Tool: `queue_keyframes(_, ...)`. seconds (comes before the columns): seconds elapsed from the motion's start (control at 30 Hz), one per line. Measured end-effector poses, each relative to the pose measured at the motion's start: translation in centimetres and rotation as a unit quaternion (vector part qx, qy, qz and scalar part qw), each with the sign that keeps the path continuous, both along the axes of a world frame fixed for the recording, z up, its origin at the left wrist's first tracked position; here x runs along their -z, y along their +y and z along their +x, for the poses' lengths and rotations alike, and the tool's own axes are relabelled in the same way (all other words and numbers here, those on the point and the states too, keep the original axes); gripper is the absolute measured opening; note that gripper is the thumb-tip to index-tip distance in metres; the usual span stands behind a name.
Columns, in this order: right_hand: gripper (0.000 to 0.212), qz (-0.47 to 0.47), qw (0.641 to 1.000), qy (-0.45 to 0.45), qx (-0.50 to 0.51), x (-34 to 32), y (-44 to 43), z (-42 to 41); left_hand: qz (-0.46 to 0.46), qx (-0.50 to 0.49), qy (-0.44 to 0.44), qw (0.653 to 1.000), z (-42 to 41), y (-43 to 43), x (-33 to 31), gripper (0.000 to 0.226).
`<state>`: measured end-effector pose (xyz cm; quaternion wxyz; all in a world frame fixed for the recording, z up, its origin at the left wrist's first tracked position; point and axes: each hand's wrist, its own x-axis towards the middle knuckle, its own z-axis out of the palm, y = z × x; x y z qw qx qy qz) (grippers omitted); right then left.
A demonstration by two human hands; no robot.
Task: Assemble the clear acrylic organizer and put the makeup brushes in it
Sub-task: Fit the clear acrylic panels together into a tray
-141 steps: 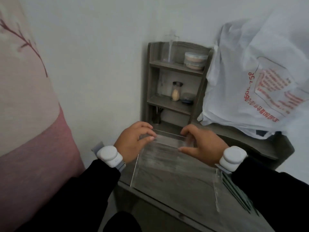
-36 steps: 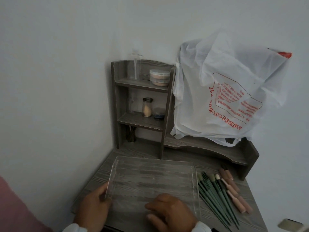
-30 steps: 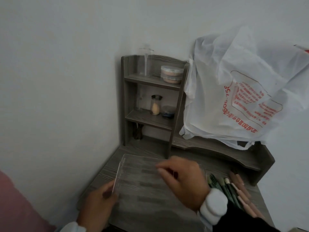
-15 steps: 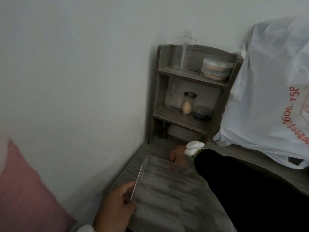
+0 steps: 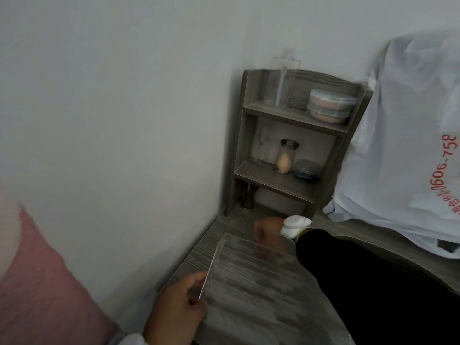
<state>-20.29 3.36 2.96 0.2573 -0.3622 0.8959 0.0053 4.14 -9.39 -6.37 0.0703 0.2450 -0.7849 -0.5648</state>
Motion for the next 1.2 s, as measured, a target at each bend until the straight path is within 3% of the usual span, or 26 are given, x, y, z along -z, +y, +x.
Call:
queue_keyframes(0.1, 0.004, -0.118, 0.989, 0.086, -0.001, -0.8, 0.6, 0.0, -0.007, -0.001, 0.005, 1.000, -0.1, 0.1, 0.0, 0.065)
queue_keyframes(0.23, 0.026, -0.203, 0.970, 0.137, 0.010, -4.3, 0.7, 1.5, -0.018, -0.013, 0.006, 1.000, -0.4, 0.2, 0.3, 0.058)
queue_keyframes(0.37, 0.066, -0.198, 0.972, 0.121, 0.036, -7.0, 1.5, 4.5, -0.064, -0.029, 0.001, 0.998, -0.3, 1.8, -1.3, 0.041)
queue_keyframes(0.47, 0.084, -0.194, 0.964, 0.177, 0.035, -8.6, 3.1, 6.3, -0.076, -0.057, -0.011, 0.995, -1.7, 2.4, -2.5, 0.037)
queue_keyframes(0.73, 0.051, -0.078, 0.976, 0.202, -0.018, -8.3, 7.3, 8.5, -0.036, -0.066, 0.033, 0.997, -2.8, 2.6, -3.1, 0.041)
queue_keyframes(0.83, 0.050, -0.031, 0.980, 0.182, -0.072, -7.9, 8.6, 9.5, -0.155, -0.112, 0.160, 0.969, -1.3, 2.9, -5.8, 0.054)
queue_keyframes(0.9, 0.051, -0.016, 0.980, 0.172, -0.099, -7.4, 9.0, 10.3, -0.233, 0.015, 0.238, 0.943, -0.7, 3.4, -8.2, 0.060)
queue_keyframes(1.0, 0.043, -0.084, 0.977, 0.159, -0.112, -6.7, 9.5, 11.3, -0.329, 0.181, 0.200, 0.905, -0.9, 4.0, -9.8, 0.048)
queue_keyframes(1.1, 0.053, -0.184, 0.973, 0.107, -0.088, -6.1, 10.2, 12.5, -0.294, 0.167, 0.199, 0.920, -0.9, 3.7, -9.9, 0.012)
queue_keyframes(1.2, 0.039, -0.260, 0.954, 0.131, -0.075, -4.6, 11.3, 13.9, -0.287, 0.177, 0.198, 0.921, -0.7, 3.1, -9.4, 0.009)
